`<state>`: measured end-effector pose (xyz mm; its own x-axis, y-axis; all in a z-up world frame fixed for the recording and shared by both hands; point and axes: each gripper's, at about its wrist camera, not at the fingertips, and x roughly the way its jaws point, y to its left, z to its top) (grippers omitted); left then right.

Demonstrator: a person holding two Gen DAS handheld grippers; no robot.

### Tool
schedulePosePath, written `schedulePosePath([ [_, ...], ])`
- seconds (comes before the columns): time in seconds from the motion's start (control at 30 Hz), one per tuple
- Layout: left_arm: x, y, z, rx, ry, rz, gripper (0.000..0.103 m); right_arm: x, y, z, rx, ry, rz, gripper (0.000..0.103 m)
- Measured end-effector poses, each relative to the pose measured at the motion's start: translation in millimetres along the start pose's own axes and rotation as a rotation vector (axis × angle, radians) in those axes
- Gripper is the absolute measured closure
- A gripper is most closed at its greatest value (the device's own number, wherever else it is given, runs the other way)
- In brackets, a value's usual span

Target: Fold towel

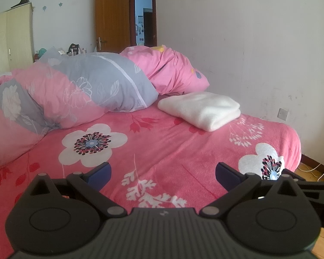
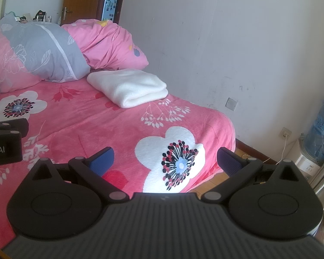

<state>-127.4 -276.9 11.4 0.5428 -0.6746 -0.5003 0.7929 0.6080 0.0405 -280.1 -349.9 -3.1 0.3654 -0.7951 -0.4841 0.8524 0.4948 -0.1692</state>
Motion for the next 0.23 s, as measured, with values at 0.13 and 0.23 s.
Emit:
schedulePosePath([
  [0.13, 0.4, 0.3, 0.1, -0.001, 0.002, 0.0, 0.0, 0.1, 0.3, -0.1, 0.0, 0.002, 0.001, 0.001],
  [0.23, 0.3, 0.0, 0.3, -0.001, 0.003, 0.0, 0.0, 0.0, 0.5, 0.1, 0.0, 0.002, 0.001, 0.001],
])
